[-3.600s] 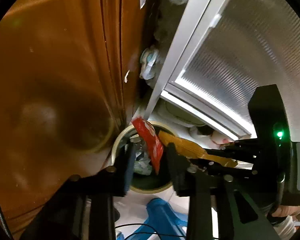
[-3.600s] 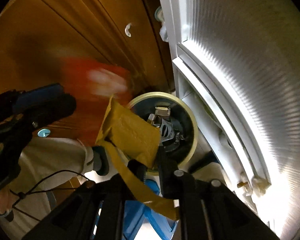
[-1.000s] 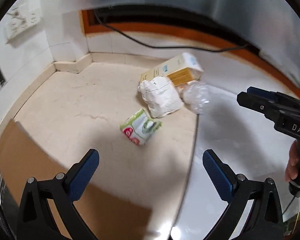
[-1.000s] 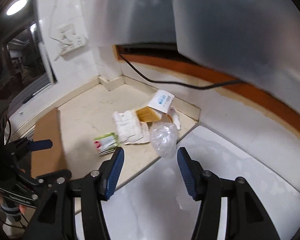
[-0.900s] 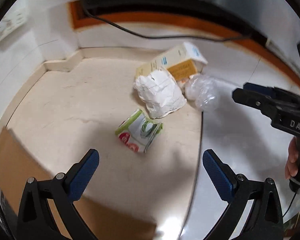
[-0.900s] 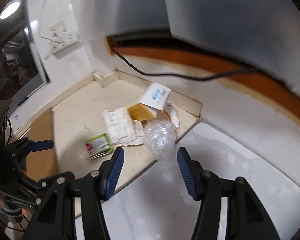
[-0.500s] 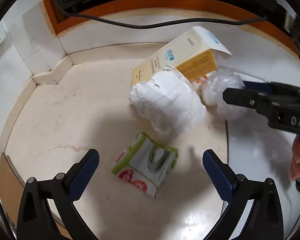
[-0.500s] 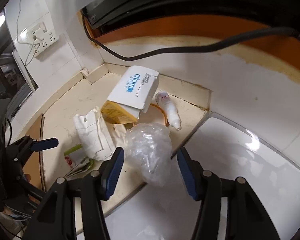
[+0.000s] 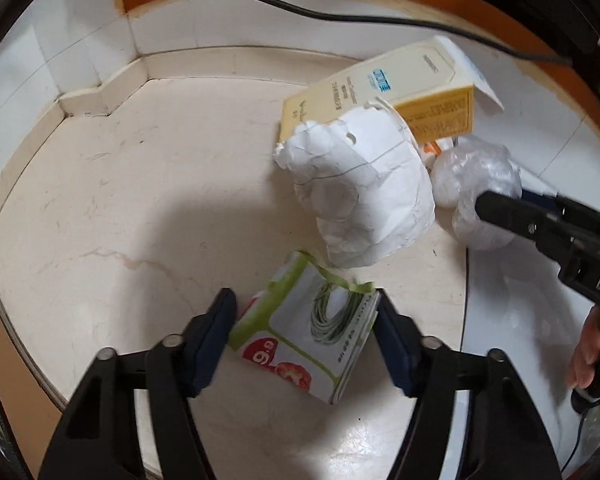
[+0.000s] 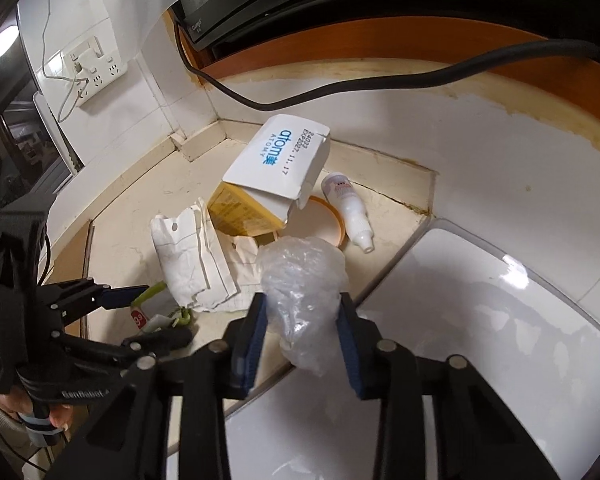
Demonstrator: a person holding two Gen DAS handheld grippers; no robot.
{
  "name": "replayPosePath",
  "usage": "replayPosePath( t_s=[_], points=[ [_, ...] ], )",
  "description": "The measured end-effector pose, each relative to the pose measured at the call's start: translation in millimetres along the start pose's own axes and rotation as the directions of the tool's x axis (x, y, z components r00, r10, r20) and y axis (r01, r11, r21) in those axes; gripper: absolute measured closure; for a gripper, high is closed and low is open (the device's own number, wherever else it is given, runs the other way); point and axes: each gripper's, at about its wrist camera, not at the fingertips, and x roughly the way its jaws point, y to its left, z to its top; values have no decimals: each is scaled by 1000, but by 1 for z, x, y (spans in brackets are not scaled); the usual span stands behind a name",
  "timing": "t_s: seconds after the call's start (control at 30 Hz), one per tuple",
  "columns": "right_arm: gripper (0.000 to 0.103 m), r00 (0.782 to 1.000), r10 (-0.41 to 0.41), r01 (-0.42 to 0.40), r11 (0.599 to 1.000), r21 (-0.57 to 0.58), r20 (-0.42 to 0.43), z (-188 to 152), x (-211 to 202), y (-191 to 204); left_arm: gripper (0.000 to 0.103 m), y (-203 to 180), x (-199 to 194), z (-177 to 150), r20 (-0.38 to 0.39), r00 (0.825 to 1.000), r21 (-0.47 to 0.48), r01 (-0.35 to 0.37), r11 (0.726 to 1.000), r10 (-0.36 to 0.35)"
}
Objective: Collect trash
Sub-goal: 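Grasp the green-white tissue pack with the left tool while the right tool grasps the clear plastic bag, then carry the tissue pack and plastic bag down over the trash bin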
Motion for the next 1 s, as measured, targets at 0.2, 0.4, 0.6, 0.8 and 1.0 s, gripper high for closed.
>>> replayPosePath(
  t_s=[0.2, 0.4, 0.6, 0.8, 1.0],
  points=[
    [79, 1000, -13, 14, 999, -36, 26, -9, -17, 9, 83, 2, -16, -9, 32, 999, -32, 7, 999, -6],
    [81, 998, -2, 4, 999, -39, 57, -24, -49, 17, 92, -13, -40, -34, 37, 999, -57, 24, 998, -22],
    [81, 996, 18, -13, 998, -60, 82, -57, -98, 35, 93, -34, -91, -75, 95, 992, -57, 91, 994, -86],
    [81, 993, 59, -53, 996, -68, 103, -107, -149, 59, 93, -60, -147, -127, 177, 978, -32, 120, 992, -112],
    [81, 989, 108, -106, 994, -27, 105, -159, -186, 77, 93, -79, -189, -190, 241, 965, -46, 116, 992, -101]
  ],
)
